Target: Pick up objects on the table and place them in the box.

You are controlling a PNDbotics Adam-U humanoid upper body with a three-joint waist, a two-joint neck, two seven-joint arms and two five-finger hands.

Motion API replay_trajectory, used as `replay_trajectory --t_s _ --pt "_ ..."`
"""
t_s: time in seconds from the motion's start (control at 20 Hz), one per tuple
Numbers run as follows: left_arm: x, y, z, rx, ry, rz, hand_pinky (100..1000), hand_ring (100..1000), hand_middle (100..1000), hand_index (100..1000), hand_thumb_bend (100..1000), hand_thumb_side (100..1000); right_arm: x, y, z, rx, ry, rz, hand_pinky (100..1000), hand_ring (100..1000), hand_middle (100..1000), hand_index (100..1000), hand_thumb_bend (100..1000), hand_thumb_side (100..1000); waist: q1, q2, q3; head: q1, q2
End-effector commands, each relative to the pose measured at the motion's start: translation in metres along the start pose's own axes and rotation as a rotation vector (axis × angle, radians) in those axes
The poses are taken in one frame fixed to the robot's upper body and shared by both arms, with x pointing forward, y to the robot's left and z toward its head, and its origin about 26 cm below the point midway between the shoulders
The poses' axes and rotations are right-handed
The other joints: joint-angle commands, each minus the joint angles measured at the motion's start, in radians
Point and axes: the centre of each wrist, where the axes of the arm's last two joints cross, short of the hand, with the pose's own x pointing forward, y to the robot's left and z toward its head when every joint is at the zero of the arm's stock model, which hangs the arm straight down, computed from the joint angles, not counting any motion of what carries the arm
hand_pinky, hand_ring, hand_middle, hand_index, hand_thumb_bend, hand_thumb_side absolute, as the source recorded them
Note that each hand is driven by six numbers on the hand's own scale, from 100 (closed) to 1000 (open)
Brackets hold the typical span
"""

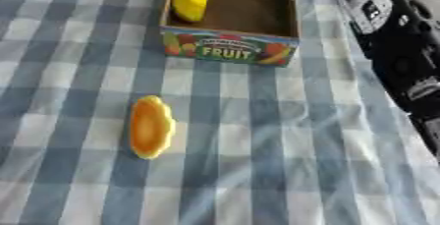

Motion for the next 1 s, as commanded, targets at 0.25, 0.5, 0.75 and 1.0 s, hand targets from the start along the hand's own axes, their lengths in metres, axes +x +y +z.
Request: replay_trajectory --t_s 0.25,0.5,0.75,1.0 --pt "0.004 0.02 -0.006 -0.022 0.007 -0.152 784 886 816 862 185 331 0.027 -0.085 0.071 -0.277 -0.114 -0.126 845 989 734 838 100 268 0.013 -0.049 -0.022 0.035 0.026" --pt "0.008 0.046 -0.012 -0.269 0.038 -0.457 808 895 831 892 239 255 0.063 -0.099 0.137 -0.408 -0.164 -0.262 842 980 724 818 100 238 0.035 -0.065 -0.032 0.04 0.046" --pt "0.015 0.061 -0.023 -0.671 0.105 -0.682 840 911 847 920 274 298 0.064 -0.093 0.168 -0.504 -0.176 -0.306 841 970 725 816 100 177 0.059 -0.077 -0.047 0.047 0.061" --pt "0.021 0.059 -0.04 -1.018 0.128 -0.764 876 925 862 935 328 313 0.053 -0.083 0.183 -0.555 -0.182 -0.305 842 962 723 816 100 159 0.074 -0.084 -0.064 0.055 0.073"
